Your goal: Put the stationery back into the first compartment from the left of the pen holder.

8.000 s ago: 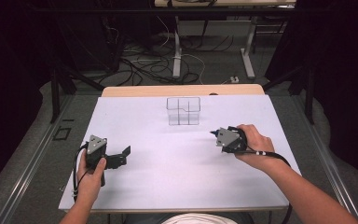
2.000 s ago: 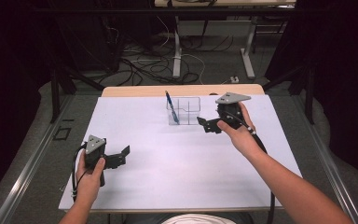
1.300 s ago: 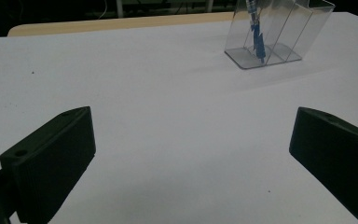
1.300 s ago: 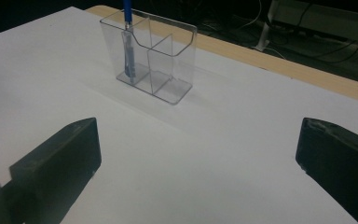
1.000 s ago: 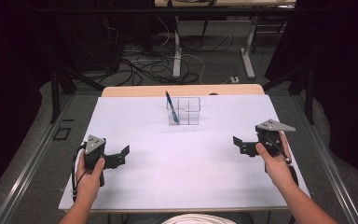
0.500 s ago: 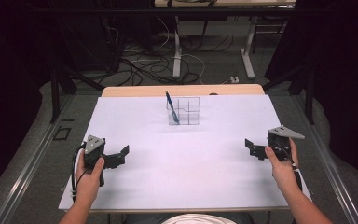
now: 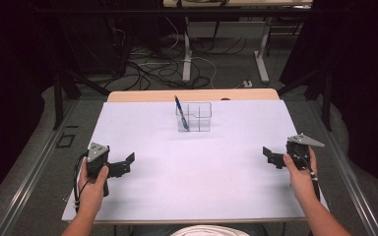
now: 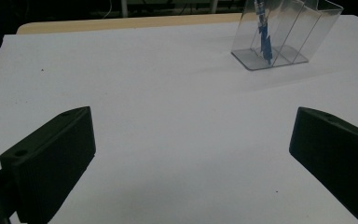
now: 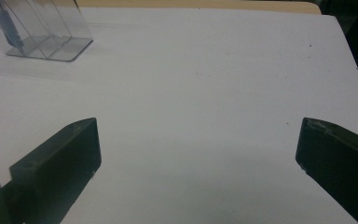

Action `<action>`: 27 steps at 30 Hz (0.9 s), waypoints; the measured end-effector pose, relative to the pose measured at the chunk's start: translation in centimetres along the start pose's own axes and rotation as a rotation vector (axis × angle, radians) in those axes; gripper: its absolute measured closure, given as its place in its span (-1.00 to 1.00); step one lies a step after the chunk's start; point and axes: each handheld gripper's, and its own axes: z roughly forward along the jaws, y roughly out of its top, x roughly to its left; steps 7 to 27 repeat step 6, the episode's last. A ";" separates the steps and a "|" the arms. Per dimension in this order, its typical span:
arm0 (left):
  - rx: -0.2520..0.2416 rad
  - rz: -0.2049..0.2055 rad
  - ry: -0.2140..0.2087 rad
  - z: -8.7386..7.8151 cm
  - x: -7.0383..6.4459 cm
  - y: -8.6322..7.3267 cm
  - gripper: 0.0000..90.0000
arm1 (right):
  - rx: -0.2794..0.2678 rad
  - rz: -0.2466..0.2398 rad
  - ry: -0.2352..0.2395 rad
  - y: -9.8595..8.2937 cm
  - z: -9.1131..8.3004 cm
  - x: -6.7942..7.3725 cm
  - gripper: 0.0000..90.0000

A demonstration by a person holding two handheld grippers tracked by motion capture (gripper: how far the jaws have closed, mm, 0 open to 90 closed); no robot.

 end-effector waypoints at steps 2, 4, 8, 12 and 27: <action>0.002 0.000 0.000 0.0 0.0 0.0 -1.00 | 0.000 -0.002 -0.003 -0.1 0.1 -0.2 -1.00; 0.002 0.001 0.000 0.1 0.0 0.0 -1.00 | 0.006 0.010 -0.007 -0.2 0.1 -0.3 -1.00; 0.001 0.000 -0.001 0.1 0.0 0.0 -1.00 | 0.004 0.007 -0.016 -0.2 0.1 -0.5 -1.00; 0.001 0.000 -0.001 0.1 0.0 0.0 -1.00 | 0.004 0.007 -0.016 -0.2 0.1 -0.5 -1.00; 0.001 0.000 -0.001 0.1 0.0 0.0 -1.00 | 0.004 0.007 -0.016 -0.2 0.1 -0.5 -1.00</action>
